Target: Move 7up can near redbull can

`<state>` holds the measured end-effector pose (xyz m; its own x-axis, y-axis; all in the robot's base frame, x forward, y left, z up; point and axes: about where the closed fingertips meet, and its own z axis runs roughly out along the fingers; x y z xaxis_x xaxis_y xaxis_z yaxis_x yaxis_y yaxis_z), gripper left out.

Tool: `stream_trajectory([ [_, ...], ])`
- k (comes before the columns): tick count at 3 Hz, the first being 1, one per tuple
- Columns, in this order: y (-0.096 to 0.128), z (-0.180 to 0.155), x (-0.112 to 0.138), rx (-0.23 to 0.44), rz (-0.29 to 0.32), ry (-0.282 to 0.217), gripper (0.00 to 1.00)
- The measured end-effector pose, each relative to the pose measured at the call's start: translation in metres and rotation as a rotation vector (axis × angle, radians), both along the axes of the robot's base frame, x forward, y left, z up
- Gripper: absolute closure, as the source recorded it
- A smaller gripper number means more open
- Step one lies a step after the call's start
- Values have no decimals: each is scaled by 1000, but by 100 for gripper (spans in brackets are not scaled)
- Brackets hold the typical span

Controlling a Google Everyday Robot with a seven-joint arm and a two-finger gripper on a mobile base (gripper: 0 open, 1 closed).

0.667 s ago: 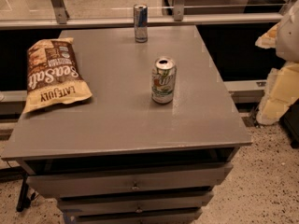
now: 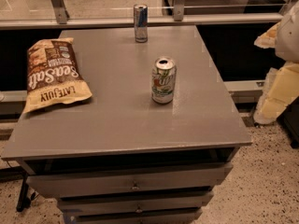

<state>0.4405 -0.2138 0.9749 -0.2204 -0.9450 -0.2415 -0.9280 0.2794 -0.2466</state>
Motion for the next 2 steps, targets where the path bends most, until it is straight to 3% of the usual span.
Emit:
stream_trajectory([
  [1,17,-16,15,114,15,-15,0],
  [2,45,-47,39,288,33,-18,0],
])
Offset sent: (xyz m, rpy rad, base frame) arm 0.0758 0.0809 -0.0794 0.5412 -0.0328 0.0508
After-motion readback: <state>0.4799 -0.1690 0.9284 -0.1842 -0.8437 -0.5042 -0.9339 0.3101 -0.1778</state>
